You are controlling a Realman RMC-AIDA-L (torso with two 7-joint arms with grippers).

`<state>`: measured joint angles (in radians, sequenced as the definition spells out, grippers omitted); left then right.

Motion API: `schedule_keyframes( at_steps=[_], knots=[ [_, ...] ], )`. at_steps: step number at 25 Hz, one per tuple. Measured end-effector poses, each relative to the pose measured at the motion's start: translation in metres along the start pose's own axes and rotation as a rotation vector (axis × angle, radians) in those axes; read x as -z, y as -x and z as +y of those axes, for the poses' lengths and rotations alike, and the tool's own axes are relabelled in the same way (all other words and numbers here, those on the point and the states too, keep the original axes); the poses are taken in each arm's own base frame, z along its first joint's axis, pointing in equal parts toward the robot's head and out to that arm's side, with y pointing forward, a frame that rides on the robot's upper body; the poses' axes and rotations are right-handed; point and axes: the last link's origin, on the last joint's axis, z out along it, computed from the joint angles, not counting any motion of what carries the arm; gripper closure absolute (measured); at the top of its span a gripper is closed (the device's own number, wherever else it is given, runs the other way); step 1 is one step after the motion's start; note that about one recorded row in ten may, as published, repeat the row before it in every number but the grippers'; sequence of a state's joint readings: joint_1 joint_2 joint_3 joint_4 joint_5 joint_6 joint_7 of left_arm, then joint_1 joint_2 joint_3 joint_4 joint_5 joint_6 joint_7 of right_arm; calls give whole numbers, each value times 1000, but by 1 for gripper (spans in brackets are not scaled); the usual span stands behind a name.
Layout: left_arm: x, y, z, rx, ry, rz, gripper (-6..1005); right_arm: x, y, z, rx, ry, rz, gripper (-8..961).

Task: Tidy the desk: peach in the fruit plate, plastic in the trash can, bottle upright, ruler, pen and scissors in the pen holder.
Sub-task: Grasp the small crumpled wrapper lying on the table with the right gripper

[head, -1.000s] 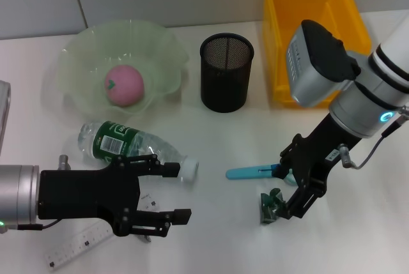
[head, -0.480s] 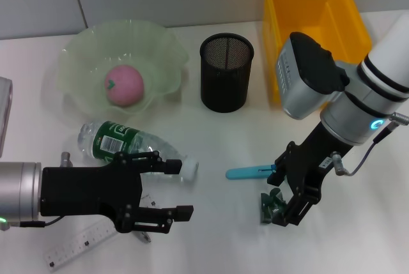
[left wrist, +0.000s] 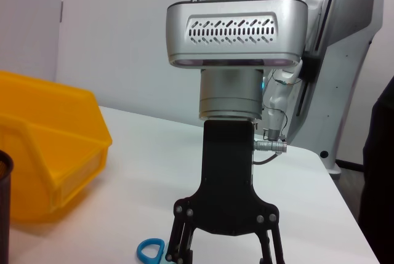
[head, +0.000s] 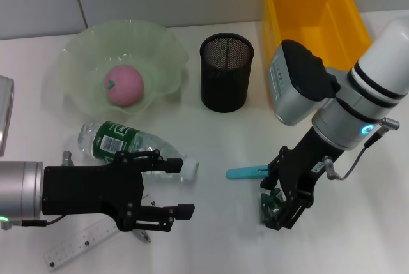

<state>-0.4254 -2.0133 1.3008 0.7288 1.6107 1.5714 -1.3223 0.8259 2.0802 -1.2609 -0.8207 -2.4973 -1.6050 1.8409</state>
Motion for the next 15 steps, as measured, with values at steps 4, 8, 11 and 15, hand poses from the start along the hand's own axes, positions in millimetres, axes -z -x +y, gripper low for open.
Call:
schedule_keyframes(
  at_steps=[4,8,11,15],
  knots=[
    [0,0,0,1,-1,0,184,-3,0,-1,-2,-2,-1,282],
    [0,1,0,1,-3,1,184,-3,1,-2,-3,-13,-5,284],
    [0,0,0,1,-5,2,184,-4,0,-3,-7,-16,-7,285],
    [0,1,0,1,-5,2,184,-4,-1,-3,-11,-18,-7,410]
  ],
)
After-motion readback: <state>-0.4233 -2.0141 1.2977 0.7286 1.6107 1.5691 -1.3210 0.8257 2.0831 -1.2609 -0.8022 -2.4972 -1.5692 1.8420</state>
